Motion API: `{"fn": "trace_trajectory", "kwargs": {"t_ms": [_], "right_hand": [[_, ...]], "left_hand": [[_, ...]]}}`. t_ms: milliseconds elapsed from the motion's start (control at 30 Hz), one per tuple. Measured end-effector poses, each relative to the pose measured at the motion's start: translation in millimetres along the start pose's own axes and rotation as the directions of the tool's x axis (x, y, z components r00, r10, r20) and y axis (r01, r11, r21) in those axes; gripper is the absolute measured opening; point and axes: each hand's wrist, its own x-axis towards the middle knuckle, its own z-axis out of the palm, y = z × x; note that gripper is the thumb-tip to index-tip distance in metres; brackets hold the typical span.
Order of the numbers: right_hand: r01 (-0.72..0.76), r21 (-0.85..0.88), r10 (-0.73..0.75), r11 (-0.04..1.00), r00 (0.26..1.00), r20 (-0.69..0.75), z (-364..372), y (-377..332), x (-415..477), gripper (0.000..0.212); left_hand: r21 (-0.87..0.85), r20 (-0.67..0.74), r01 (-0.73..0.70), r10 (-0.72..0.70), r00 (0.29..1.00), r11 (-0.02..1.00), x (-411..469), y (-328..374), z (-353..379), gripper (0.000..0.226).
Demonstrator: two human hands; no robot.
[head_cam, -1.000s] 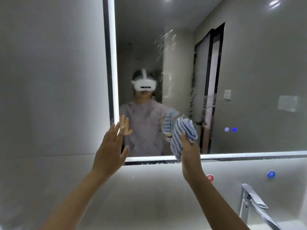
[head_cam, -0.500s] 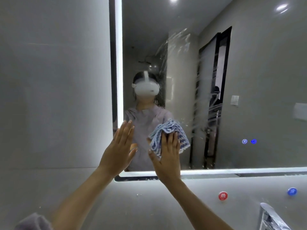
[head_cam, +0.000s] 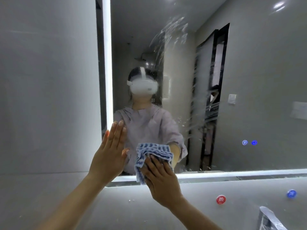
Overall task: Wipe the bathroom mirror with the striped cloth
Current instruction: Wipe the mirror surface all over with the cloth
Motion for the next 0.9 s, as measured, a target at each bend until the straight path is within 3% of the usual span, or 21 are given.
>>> {"fn": "trace_trajectory", "kwargs": {"t_ms": [333, 500, 633, 900], "right_hand": [[-0.15, 0.077, 0.158, 0.986, 0.981, -0.113, -45.1, 52.6, 92.4, 0.054], [-0.011, -0.02, 0.01, 1.0, 1.0, -0.026, -19.0, 21.4, 30.8, 0.055], [-0.016, 0.007, 0.016, 1.0, 1.0, 0.002, -2.4, 12.5, -0.2, 0.057], [-0.058, 0.048, 0.06, 0.997, 0.997, -0.038, -35.9, 55.7, 70.6, 0.054]], "left_hand": [[-0.022, -0.009, 0.022, -0.023, 1.0, 1.0, -0.1, 1.4, 0.3, 0.064], [-0.037, -0.007, 0.018, -0.018, 1.0, 0.999, -0.6, 1.6, -0.7, 0.064], [-0.028, 0.003, 0.005, -0.004, 1.0, 1.0, -0.1, 1.8, -3.6, 0.064], [-0.056, 0.03, 0.003, -0.001, 1.0, 0.998, 1.0, 1.1, -6.4, 0.063]]}}
